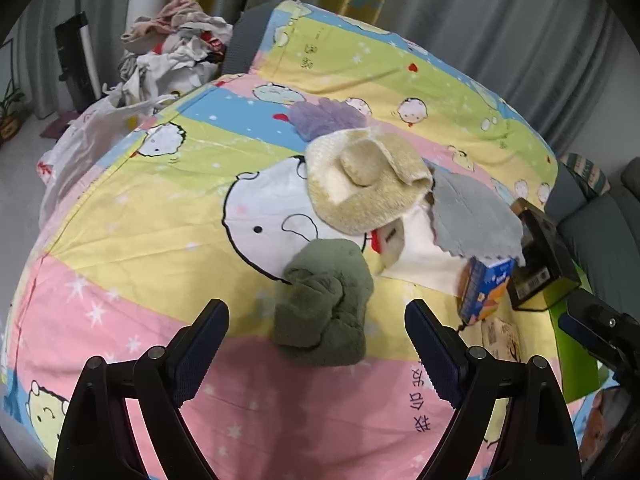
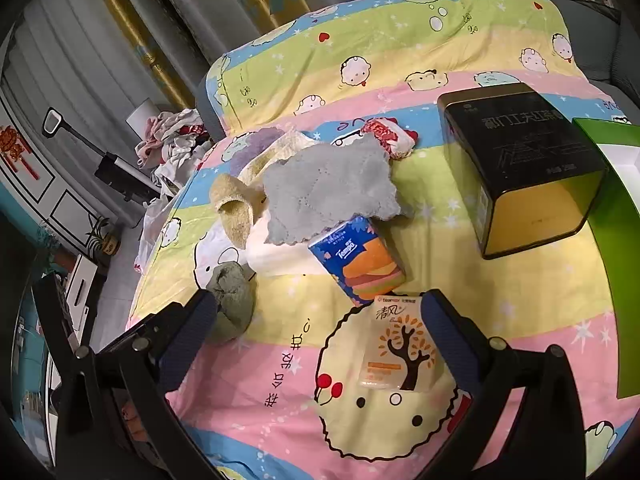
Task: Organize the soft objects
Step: 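Move the right gripper toward the crumpled green towel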
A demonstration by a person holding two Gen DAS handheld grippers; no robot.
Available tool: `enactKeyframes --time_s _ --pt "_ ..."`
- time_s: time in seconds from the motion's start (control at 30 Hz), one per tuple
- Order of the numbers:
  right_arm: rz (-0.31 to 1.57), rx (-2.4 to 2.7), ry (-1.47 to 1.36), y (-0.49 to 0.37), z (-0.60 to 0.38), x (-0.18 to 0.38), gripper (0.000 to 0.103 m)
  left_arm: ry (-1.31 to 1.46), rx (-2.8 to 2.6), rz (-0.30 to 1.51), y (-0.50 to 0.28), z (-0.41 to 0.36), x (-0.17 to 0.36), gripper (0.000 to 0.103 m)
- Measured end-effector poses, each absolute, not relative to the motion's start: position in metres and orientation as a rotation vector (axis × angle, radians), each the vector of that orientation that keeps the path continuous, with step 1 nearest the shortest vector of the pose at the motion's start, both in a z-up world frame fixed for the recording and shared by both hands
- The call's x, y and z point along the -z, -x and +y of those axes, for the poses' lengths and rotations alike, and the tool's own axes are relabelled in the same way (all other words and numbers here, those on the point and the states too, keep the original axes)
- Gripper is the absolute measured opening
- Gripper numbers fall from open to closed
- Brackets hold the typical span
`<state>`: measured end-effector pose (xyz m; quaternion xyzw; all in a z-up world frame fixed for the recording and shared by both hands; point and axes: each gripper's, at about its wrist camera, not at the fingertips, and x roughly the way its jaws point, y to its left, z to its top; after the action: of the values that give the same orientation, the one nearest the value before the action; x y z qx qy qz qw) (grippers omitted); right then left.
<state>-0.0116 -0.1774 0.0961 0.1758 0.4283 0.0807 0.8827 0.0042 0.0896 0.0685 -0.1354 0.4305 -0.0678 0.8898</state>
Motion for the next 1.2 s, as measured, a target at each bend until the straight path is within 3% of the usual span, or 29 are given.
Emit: enactKeyframes --time_s 1.2 --pt "0.945 -0.173 -0.349 0.004 -0.169 -0.084 0.102 0.214 0.175 0.967 -0.005 0.067 -0.055 0.09"
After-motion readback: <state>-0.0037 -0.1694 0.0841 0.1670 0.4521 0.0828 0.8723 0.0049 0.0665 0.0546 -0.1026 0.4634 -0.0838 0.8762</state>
